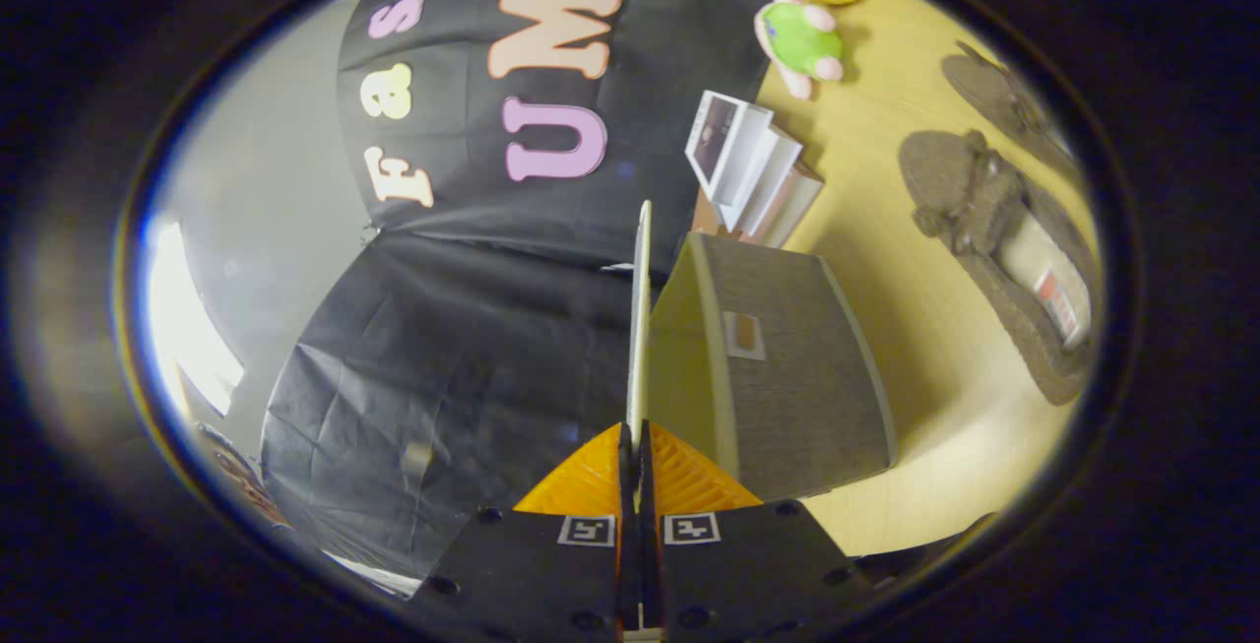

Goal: Open the storage box then place both shoes into the box .Put the left shoe in first, then the right shoe, with the right side of both shoes facing outward in a uniform manner.

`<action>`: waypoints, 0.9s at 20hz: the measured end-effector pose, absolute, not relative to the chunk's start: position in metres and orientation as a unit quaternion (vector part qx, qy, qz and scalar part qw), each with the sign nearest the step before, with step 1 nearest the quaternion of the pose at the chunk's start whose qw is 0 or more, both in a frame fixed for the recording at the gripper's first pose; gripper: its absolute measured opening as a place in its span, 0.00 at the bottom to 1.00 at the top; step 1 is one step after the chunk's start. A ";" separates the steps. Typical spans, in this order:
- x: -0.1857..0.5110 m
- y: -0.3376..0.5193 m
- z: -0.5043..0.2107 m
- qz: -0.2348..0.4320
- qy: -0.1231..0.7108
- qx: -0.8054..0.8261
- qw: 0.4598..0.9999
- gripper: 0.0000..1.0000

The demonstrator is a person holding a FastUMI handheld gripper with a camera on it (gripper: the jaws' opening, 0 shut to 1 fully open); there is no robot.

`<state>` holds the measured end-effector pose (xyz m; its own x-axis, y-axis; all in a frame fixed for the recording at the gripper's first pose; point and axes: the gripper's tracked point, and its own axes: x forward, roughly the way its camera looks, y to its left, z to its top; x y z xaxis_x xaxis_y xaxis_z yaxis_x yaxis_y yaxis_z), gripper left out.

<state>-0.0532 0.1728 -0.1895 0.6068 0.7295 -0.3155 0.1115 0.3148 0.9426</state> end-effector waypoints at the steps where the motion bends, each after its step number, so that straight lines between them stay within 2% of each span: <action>1: -0.052 0.177 -0.178 0.227 0.386 0.530 0.720 0.05; 10: -0.044 0.247 -0.108 0.312 0.387 0.470 0.729 0.05; 18: -0.037 0.324 -0.082 0.349 0.391 0.433 0.733 0.05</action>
